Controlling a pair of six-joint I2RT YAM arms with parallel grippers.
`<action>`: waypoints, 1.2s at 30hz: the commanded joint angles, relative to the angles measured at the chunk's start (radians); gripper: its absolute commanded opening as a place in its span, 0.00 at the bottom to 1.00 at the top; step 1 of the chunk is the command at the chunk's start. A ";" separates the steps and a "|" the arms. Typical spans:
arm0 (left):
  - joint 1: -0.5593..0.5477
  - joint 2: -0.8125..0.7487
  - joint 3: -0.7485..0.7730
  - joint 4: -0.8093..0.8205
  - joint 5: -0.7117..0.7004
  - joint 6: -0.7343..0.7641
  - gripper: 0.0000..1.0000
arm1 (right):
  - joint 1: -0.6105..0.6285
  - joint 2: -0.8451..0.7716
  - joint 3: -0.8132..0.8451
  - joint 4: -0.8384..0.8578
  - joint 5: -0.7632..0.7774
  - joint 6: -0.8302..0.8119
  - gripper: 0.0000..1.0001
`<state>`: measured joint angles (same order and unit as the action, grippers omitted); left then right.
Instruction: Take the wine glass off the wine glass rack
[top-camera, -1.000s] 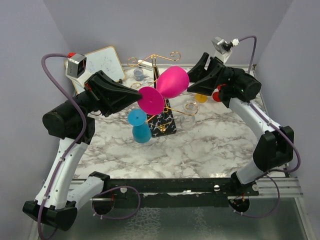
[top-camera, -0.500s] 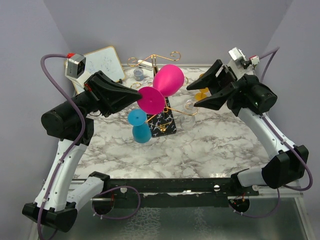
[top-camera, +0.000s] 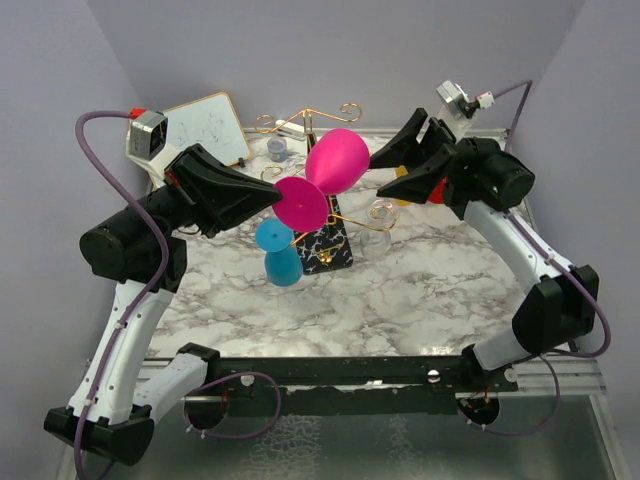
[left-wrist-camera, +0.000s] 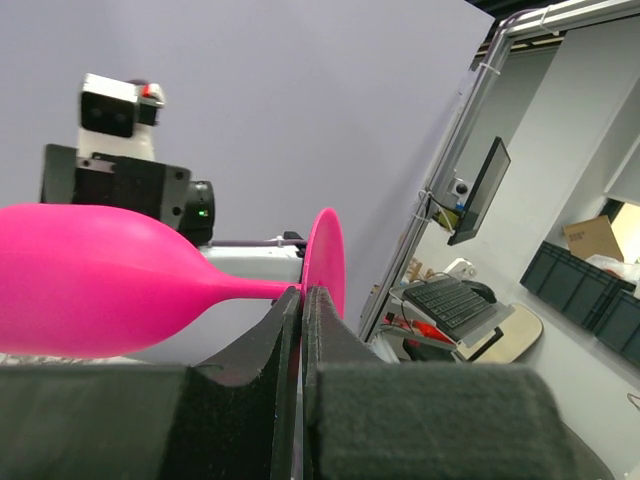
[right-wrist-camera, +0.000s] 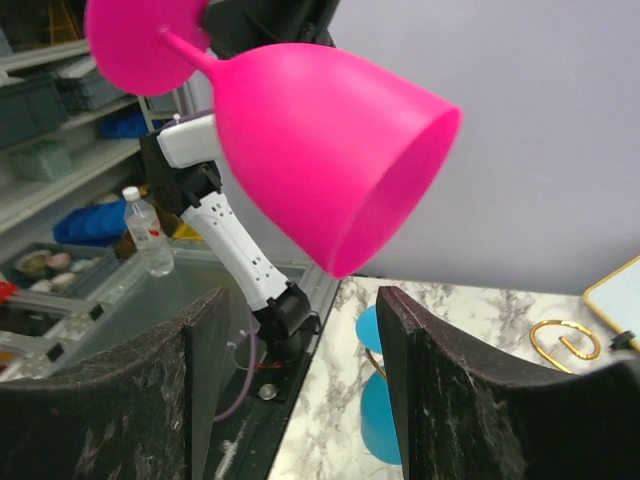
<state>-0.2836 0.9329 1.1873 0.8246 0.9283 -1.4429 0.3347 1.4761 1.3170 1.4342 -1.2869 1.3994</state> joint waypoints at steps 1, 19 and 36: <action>-0.002 -0.016 0.004 0.040 -0.007 -0.001 0.00 | 0.007 0.094 0.086 0.228 0.044 0.167 0.59; -0.003 -0.025 -0.015 0.034 -0.009 0.008 0.00 | 0.023 0.114 0.131 0.344 0.112 0.289 0.59; -0.003 -0.026 -0.030 0.036 -0.015 0.013 0.00 | 0.094 0.099 0.157 0.345 0.127 0.291 0.52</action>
<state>-0.2836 0.9226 1.1618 0.8299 0.9279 -1.4418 0.4202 1.6096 1.4475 1.4422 -1.1896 1.6829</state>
